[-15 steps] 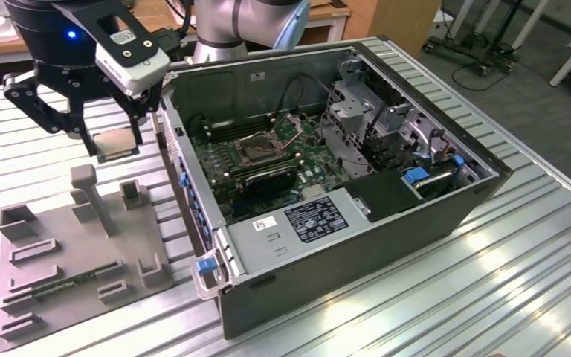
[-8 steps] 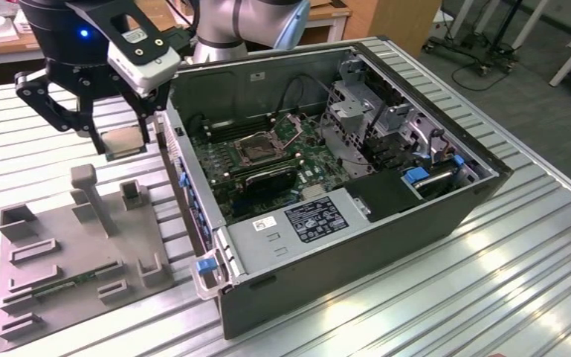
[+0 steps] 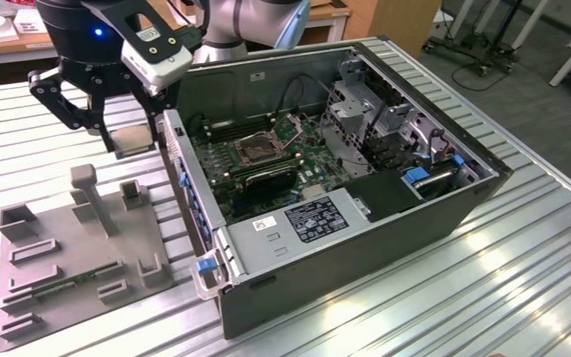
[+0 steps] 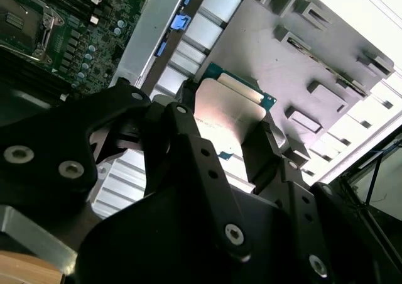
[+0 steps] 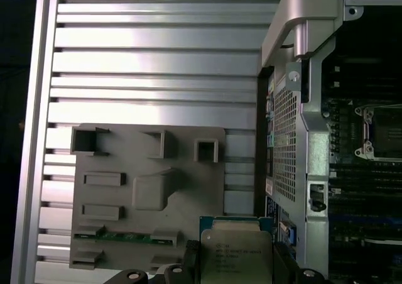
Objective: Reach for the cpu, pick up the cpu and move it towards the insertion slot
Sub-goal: 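Pick up the cpu and move it towards the insertion slot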
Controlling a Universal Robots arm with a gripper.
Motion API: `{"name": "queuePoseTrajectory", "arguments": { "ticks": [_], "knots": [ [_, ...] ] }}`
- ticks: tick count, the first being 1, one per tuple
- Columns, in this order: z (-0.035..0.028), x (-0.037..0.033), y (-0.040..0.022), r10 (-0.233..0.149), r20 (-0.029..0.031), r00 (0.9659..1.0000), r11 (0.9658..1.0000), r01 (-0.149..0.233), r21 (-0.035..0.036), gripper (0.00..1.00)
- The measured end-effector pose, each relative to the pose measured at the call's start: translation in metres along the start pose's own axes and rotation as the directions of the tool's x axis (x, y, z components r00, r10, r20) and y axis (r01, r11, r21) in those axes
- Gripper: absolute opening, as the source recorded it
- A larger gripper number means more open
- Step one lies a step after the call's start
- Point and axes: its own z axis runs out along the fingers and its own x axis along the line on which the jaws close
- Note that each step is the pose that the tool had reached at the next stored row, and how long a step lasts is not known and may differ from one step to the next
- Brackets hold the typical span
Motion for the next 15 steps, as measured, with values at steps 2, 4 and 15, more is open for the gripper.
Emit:
{"name": "queuePoseTrajectory", "arguments": {
  "ticks": [2, 4, 15],
  "knots": [
    [0.0000, -0.0016, -0.0001, 0.000, 0.0001, 1.0000, 1.0000, 0.000, 0.0000, 0.54],
    [0.0000, -0.0029, -0.0001, 0.000, 0.0000, 1.0000, 1.0000, 0.000, 0.0000, 0.54],
    [0.0001, -0.0103, -0.0003, 0.000, 0.0000, 1.0000, 1.0000, 0.000, 0.0000, 0.54]
  ]
}}
